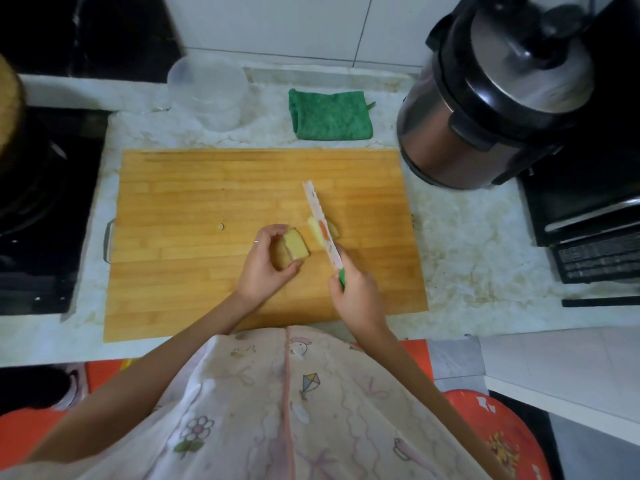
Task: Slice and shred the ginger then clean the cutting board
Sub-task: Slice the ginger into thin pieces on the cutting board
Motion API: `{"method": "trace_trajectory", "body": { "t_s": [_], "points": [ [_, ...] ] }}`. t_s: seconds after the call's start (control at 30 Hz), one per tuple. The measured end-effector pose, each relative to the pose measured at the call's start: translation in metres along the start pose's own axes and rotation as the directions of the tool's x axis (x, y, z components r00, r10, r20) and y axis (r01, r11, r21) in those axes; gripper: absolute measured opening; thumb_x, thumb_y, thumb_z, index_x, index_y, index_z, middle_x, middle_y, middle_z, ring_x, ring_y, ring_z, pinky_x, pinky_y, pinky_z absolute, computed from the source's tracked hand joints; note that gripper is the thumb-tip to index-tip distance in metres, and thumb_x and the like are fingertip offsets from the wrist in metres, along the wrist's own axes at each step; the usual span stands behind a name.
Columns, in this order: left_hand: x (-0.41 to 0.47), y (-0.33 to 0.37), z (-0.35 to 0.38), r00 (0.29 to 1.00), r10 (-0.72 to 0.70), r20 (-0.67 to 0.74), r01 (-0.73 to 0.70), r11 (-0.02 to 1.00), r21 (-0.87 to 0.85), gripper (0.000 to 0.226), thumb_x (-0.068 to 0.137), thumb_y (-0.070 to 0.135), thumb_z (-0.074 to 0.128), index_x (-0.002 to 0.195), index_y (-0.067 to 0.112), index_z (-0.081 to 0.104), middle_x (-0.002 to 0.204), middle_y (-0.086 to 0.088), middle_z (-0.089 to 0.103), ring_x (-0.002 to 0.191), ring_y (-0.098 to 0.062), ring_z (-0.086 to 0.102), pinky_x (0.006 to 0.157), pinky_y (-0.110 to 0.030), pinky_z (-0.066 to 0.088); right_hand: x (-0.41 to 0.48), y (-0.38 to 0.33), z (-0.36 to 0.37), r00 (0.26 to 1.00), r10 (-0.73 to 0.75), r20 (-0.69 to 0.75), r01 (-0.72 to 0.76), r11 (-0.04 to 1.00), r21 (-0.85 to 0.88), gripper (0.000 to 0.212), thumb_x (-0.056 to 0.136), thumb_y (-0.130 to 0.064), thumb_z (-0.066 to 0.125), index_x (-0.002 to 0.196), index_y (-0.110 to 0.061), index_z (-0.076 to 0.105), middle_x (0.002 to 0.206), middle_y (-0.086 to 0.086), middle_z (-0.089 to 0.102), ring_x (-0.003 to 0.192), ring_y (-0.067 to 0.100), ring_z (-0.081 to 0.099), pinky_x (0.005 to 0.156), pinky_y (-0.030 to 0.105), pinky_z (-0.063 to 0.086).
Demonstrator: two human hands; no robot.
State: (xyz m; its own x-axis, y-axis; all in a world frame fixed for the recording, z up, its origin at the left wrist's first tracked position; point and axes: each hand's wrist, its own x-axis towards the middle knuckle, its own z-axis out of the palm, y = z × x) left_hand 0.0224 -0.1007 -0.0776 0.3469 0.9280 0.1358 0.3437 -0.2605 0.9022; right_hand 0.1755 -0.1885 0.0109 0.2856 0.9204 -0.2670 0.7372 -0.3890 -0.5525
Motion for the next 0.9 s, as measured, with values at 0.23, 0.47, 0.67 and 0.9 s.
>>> {"method": "trace_trajectory", "body": {
  "t_s": [0.23, 0.47, 0.67, 0.9],
  "points": [
    [0.001, -0.001, 0.001, 0.995, -0.073, -0.064, 0.068, 0.995, -0.076, 0.048, 0.067, 0.03, 0.083, 0.103, 0.013, 0.055, 0.127, -0.006, 0.059, 0.117, -0.007, 0.054, 0.1, -0.017, 0.039, -0.003, 0.001, 0.0, 1.0, -0.013, 0.014, 0.013, 0.999, 0.042, 0.054, 0.093, -0.015, 0.046, 0.146, -0.025, 0.036, 0.067, 0.012, 0.059, 0.056, 0.025, 0.052, 0.05, 0.036, 0.038],
    [-0.005, -0.009, 0.0, 0.99, 0.14, -0.014, -0.138, 0.986, 0.097, 0.043, 0.077, 0.036, 0.073, 0.1, 0.001, 0.065, 0.127, -0.009, 0.058, 0.118, -0.013, 0.054, 0.1, -0.023, 0.043, -0.008, -0.004, -0.008, 0.993, -0.084, 0.086, 0.085, 0.996, -0.007, 0.05, 0.094, -0.015, 0.044, 0.144, -0.021, 0.039, 0.068, 0.013, 0.06, 0.053, 0.02, 0.046, 0.044, 0.024, 0.028],
    [-0.001, -0.01, 0.005, 0.973, 0.229, -0.004, -0.222, 0.949, 0.224, 0.038, 0.082, 0.039, 0.067, 0.101, 0.006, 0.068, 0.115, -0.009, 0.064, 0.107, -0.019, 0.06, 0.09, -0.03, 0.048, -0.012, -0.019, -0.016, 0.984, -0.105, 0.142, 0.122, 0.986, -0.117, 0.051, 0.093, -0.014, 0.044, 0.143, -0.022, 0.039, 0.065, 0.003, 0.048, 0.062, 0.02, 0.047, 0.055, 0.03, 0.03],
    [0.0, -0.014, 0.004, 0.961, 0.275, -0.015, -0.259, 0.921, 0.291, 0.036, 0.082, 0.037, 0.068, 0.104, 0.009, 0.066, 0.113, -0.008, 0.063, 0.103, -0.019, 0.057, 0.086, -0.026, 0.045, -0.016, -0.033, -0.019, 0.981, -0.071, 0.178, 0.12, 0.952, -0.28, 0.056, 0.094, -0.017, 0.043, 0.147, -0.027, 0.027, 0.088, 0.012, 0.063, 0.085, 0.031, 0.061, 0.06, 0.031, 0.035]
  ]
}}
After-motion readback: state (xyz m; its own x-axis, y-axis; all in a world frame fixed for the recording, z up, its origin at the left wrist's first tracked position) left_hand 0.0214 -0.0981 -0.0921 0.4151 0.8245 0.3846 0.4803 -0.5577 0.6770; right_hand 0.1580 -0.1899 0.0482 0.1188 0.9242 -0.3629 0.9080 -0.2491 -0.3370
